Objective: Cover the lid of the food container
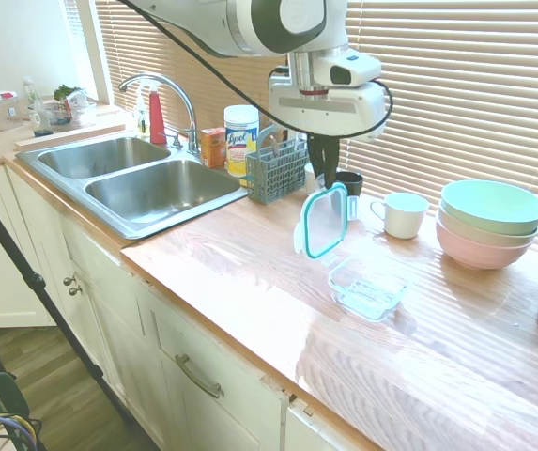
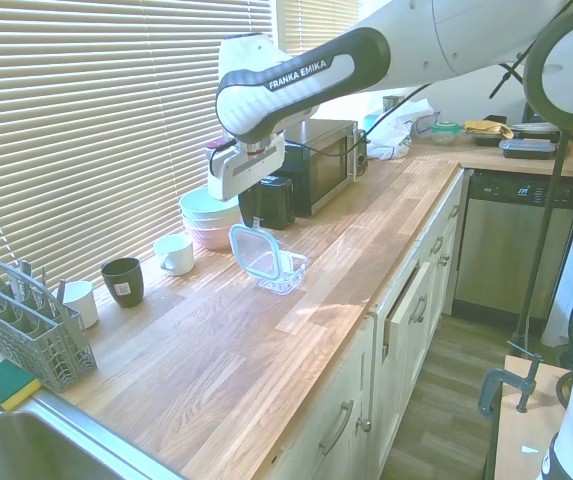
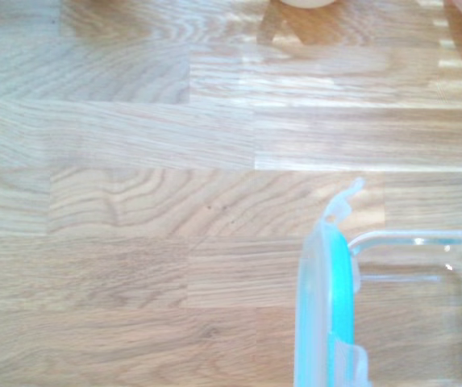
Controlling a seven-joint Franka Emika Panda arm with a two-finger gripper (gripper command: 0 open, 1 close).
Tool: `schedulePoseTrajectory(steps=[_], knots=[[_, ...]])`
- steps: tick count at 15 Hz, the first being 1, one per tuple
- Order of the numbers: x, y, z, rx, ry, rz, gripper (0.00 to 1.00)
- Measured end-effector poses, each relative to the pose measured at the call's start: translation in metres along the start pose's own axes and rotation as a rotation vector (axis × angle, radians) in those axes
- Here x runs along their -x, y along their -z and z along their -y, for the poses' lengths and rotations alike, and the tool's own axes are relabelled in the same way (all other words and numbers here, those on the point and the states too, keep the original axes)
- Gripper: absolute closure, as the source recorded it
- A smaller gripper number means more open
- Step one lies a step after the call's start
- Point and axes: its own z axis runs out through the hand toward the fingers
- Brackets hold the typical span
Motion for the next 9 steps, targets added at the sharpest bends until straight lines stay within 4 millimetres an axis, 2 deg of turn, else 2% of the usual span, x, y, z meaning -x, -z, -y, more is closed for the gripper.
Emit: schedulePoseTrajectory(steps=[9], knots=[[-0.0001,-0.0041,0.0027,-0.001,0.003,0.01,1.0]])
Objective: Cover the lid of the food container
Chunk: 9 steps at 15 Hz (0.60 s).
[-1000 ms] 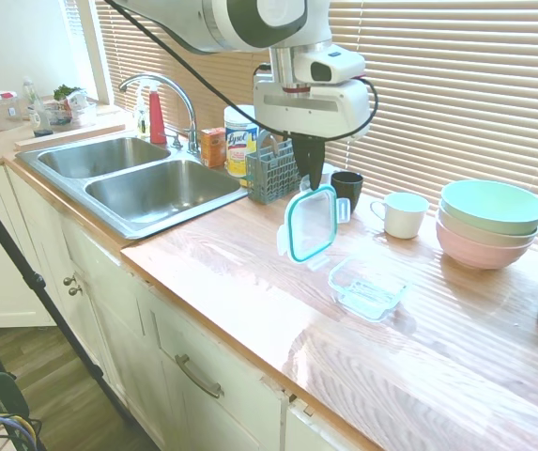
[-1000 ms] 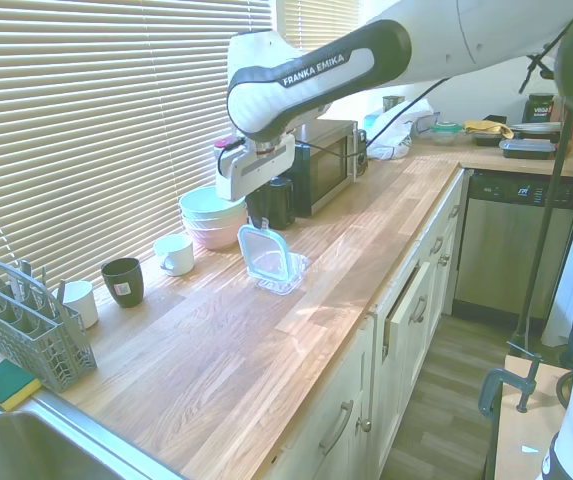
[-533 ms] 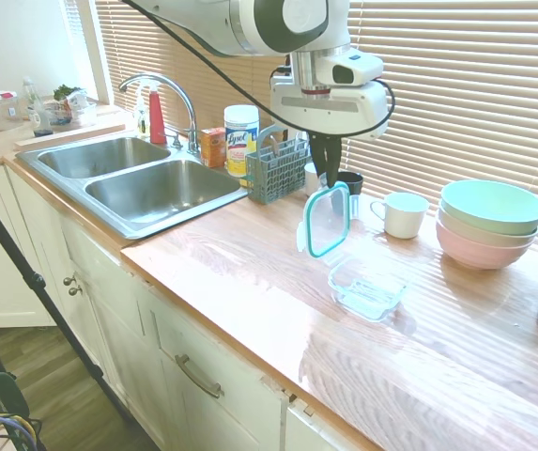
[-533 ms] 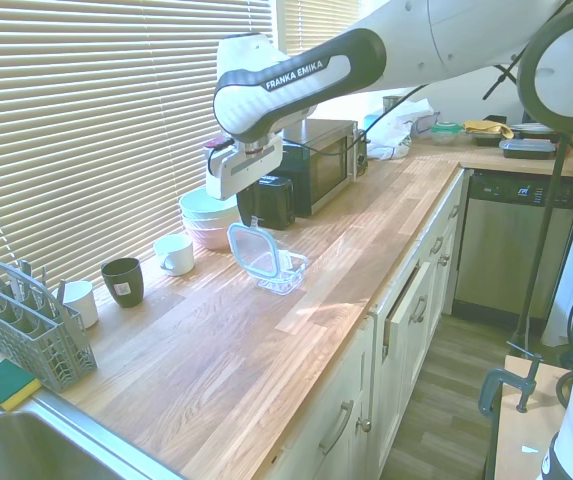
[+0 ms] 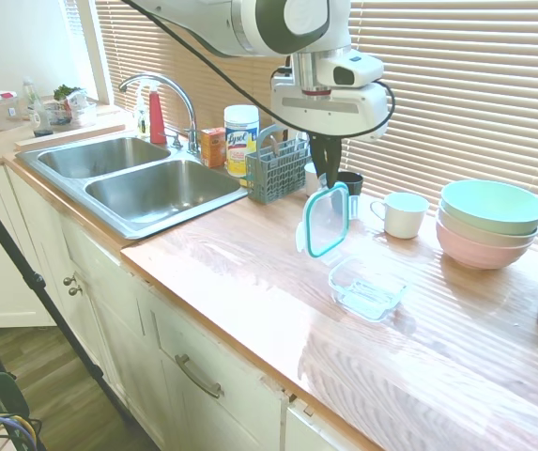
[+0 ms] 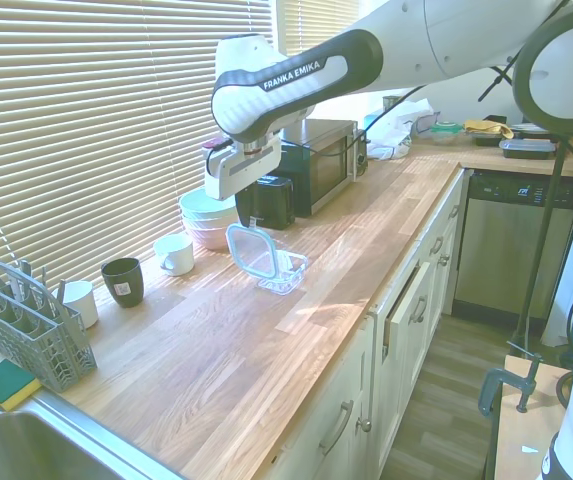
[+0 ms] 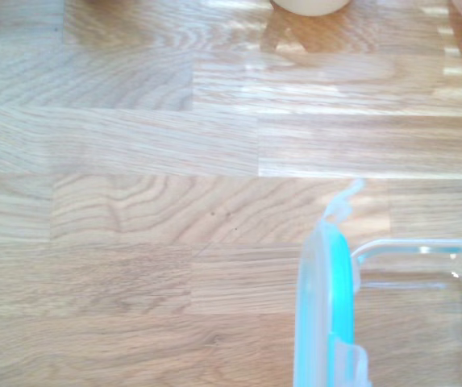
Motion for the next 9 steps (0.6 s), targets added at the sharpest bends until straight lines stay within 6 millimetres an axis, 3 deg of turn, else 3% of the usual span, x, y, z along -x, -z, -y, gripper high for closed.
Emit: schedulePoseTrajectory(steps=[9], knots=[[0.004,-0.017,0.004,0.007,0.002,0.027,1.0]])
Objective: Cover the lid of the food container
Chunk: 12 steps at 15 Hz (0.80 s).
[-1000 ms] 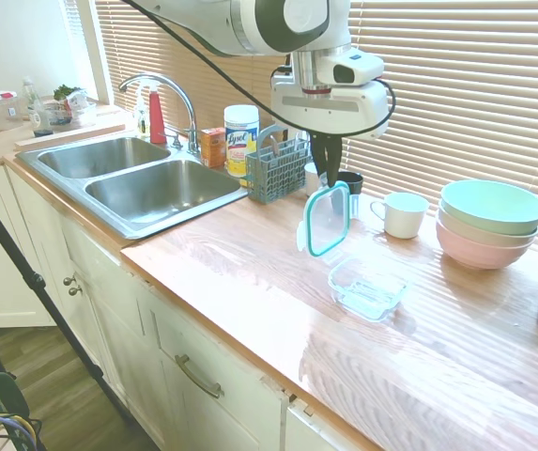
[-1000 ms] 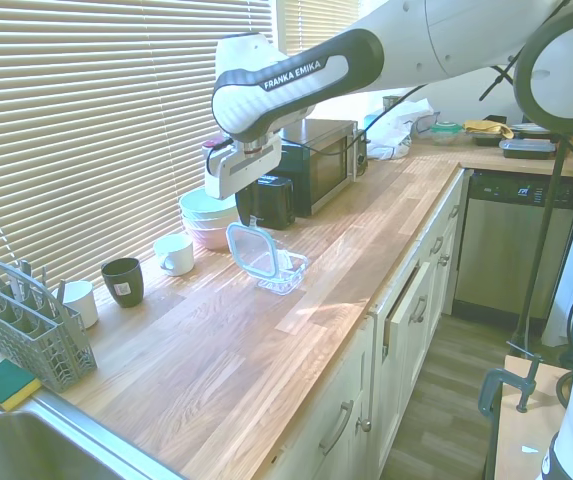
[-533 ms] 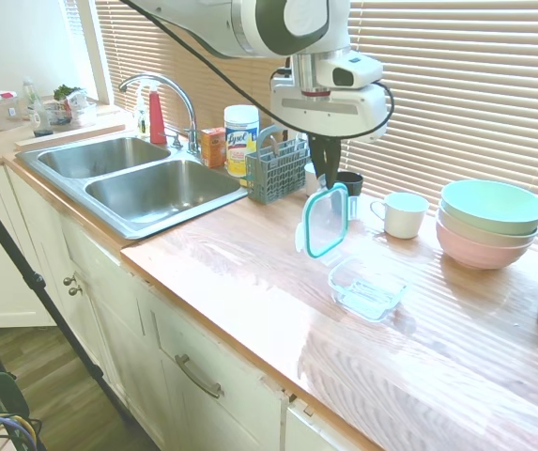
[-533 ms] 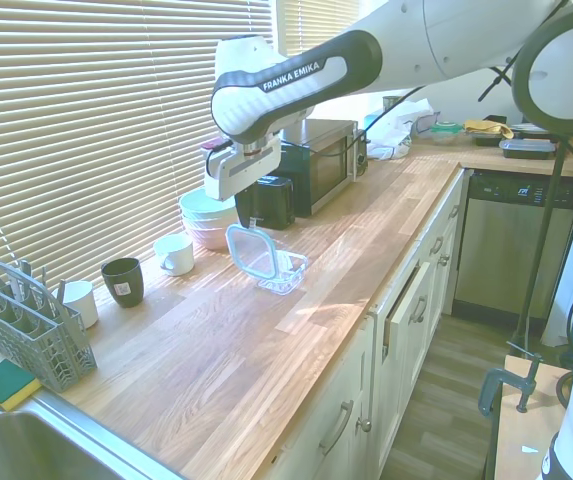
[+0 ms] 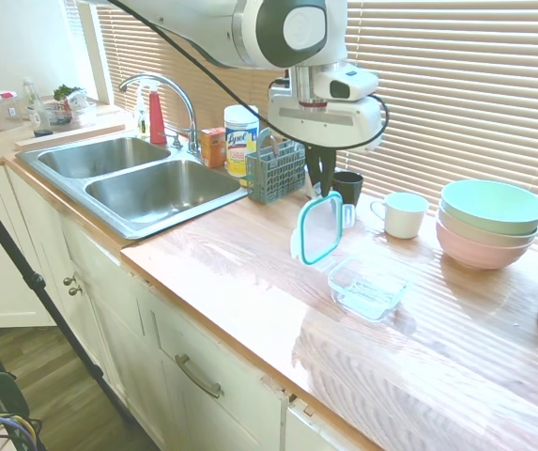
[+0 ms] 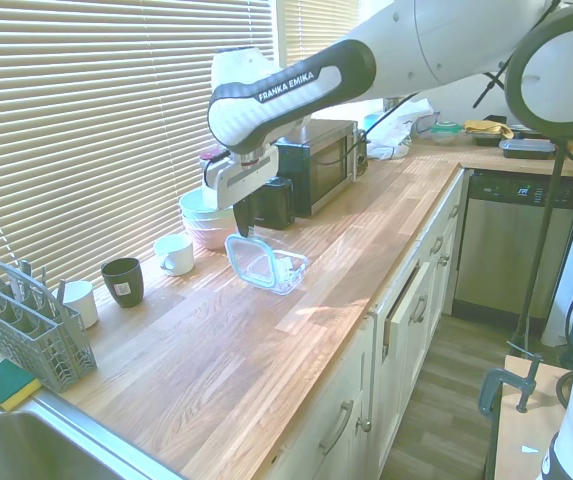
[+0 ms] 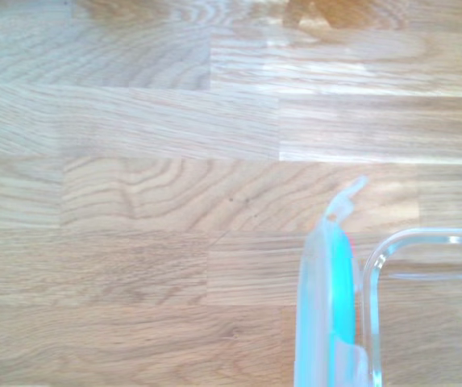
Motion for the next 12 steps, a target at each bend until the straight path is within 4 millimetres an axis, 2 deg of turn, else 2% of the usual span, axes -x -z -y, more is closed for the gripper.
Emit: schedulePoseTrajectory(steps=[12], knots=[[-0.026,-0.013,-0.039,-0.027,-0.054,0.016,1.0]])
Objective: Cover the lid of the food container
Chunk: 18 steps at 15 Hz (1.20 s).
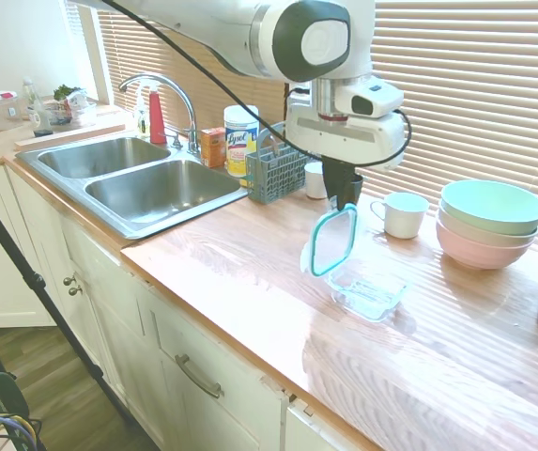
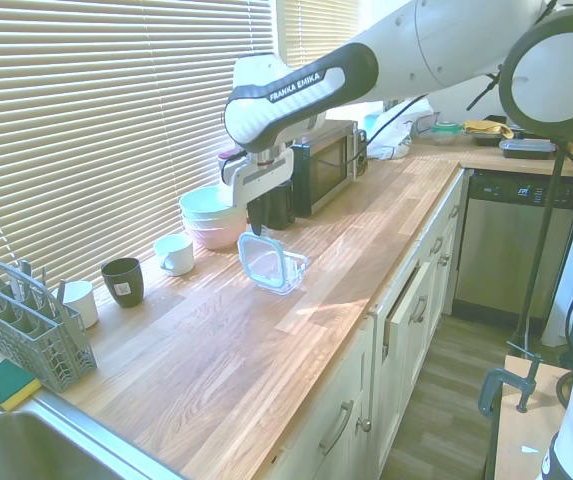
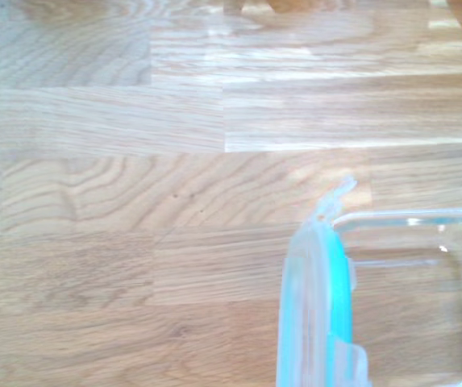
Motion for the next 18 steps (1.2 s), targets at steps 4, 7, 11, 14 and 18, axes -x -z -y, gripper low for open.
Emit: schedulePoseTrajectory(steps=[4,7,11,14,18], knots=[[-0.012,0.0,-0.015,-0.028,-0.019,0.007,1.0],[-0.019,0.001,-0.024,-0.042,-0.028,0.013,1.0],[-0.03,0.004,-0.039,-0.068,-0.042,0.017,1.0],[-0.038,0.005,-0.052,-0.077,-0.055,0.017,1.0],[-0.047,-0.001,-0.065,-0.084,-0.064,0.029,1.0]])
